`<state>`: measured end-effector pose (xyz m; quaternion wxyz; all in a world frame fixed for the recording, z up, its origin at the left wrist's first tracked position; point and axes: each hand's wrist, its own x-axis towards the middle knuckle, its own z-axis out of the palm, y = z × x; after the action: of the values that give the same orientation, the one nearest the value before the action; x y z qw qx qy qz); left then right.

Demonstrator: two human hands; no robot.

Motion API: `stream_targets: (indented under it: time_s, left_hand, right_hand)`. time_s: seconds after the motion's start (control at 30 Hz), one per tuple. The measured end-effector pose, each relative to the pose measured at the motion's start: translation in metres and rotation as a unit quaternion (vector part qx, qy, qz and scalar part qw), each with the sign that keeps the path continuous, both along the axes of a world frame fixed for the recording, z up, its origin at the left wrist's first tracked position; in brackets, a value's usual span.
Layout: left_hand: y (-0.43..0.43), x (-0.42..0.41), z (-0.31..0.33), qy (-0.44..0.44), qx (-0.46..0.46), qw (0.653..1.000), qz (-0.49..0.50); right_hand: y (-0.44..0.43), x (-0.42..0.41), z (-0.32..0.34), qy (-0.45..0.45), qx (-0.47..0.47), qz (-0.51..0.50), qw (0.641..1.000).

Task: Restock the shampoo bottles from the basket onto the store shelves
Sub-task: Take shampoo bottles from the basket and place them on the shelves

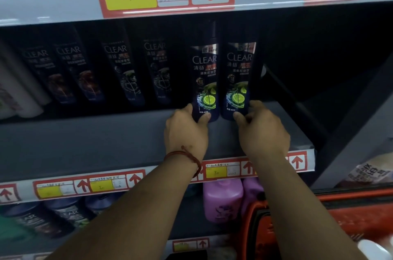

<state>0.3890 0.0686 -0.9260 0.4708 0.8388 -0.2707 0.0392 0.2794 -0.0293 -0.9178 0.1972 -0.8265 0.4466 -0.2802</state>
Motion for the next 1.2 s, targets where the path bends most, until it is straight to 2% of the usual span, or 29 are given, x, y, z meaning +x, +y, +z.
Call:
stream_targets:
  time_s: [0.23, 0.4, 0.57, 0.77, 0.93, 1.2]
  left_hand:
    - [0.005, -0.004, 0.008, 0.011, 0.012, 1.0, -0.024]
    - [0.024, -0.022, 0.014, 0.016, 0.029, 0.996, -0.079]
    - [0.054, -0.067, 0.021, -0.056, 0.05, 0.988, -0.132]
    - [0.055, -0.139, 0.027, -0.121, 0.083, 0.954, -0.262]
    - [0.036, -0.198, 0.017, -0.124, 0.087, 0.915, -0.374]
    - [0.001, -0.259, -0.022, -0.099, 0.205, 0.832, -0.505]
  right_hand:
    - [0.001, -0.001, -0.002, -0.004, 0.015, 0.021, 1.0]
    - [0.016, -0.033, 0.012, -0.079, 0.057, 0.082, 0.992]
    - [0.032, -0.095, 0.034, -0.002, 0.02, 0.099, 0.995]
    - [0.055, -0.186, 0.047, 0.039, -0.004, 0.077, 0.996]
    - [0.058, -0.268, 0.039, 0.096, -0.01, 0.032, 0.995]
    - [0.051, -0.339, -0.011, 0.159, 0.066, -0.008, 0.985]
